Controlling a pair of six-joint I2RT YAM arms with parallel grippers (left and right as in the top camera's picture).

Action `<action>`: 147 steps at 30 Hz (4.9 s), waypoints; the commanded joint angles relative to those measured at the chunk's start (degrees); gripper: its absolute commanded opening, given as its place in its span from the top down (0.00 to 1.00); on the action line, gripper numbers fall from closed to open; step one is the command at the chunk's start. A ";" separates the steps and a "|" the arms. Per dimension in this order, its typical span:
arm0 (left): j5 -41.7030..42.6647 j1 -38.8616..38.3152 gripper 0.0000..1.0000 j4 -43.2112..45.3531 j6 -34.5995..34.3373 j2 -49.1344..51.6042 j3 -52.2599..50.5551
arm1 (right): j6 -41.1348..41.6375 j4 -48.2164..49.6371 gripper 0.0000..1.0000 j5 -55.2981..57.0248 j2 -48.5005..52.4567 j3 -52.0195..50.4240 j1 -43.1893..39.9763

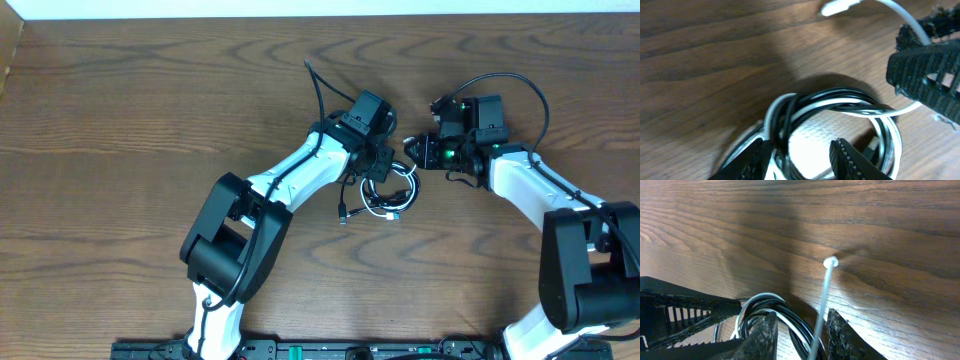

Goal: Untangle cables

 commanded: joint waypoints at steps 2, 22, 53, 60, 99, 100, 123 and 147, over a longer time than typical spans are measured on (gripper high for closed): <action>-3.56 0.20 0.64 -0.15 0.31 0.98 -0.68 | 0.87 0.48 0.77 2.64 1.70 0.22 1.38; -0.39 1.20 0.60 -1.62 0.28 1.36 -0.72 | -0.02 -6.88 0.99 -10.69 -3.54 0.17 -1.70; 12.74 1.86 0.48 -0.33 0.31 2.47 -0.72 | -1.97 -12.41 0.99 -7.72 -3.45 -0.13 1.20; 6.03 0.68 0.57 0.28 0.28 2.49 -1.14 | -1.99 -12.41 0.99 -2.08 -3.41 -0.42 1.46; 8.96 1.27 0.92 1.62 -3.34 2.91 -1.97 | -7.13 -15.50 0.45 9.68 -0.90 -0.85 1.49; 9.35 1.25 0.93 1.64 -3.37 2.86 -1.95 | -7.13 -15.04 0.47 10.12 -0.42 -0.85 1.51; -12.20 1.40 0.93 -3.67 -10.40 -4.04 -1.97 | -7.15 -12.39 0.99 25.22 1.92 -1.49 2.80; 2.78 5.49 0.63 -6.78 -9.70 -4.11 -1.95 | -9.73 -13.46 0.84 15.47 -1.73 -0.55 2.91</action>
